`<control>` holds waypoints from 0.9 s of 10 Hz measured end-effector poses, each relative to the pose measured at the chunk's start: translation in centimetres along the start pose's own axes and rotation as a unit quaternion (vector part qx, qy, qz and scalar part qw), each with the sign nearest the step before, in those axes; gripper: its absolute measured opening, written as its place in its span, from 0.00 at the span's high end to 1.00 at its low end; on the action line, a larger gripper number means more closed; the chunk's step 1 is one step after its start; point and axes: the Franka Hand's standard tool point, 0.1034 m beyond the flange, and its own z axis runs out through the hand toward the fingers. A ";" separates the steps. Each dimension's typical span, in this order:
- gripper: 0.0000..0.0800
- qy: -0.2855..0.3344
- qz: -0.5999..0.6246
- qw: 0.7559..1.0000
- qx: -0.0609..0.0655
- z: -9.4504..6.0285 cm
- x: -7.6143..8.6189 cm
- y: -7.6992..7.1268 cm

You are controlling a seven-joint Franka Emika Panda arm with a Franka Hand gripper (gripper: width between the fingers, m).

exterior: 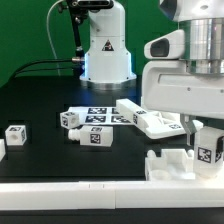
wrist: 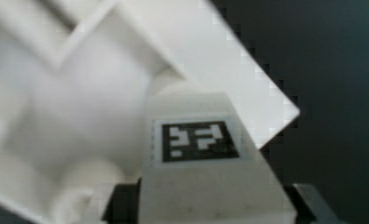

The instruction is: Assemble chair

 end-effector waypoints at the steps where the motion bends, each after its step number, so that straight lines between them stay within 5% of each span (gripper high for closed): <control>1: 0.64 -0.011 0.106 0.994 0.005 0.0 -0.1 0.0; 4: 0.64 -0.026 0.204 0.979 0.011 0.1 0.1 0.2; 5: 0.57 -0.025 0.195 0.980 0.011 0.1 0.1 0.2; 6: 0.38 -0.020 0.129 0.991 0.013 0.1 0.1 0.1; 7: 0.38 -0.017 0.048 0.999 0.020 0.0 -0.1 -0.1; 8: 0.23 -0.013 -0.041 0.999 0.028 -0.1 -0.1 -0.3; 9: 0.23 -0.012 -0.094 0.995 0.029 -0.1 -0.2 -0.3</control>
Offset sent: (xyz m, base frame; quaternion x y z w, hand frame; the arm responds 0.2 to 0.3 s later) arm 0.0000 0.0000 0.0000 0.0000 0.0000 0.1296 0.9916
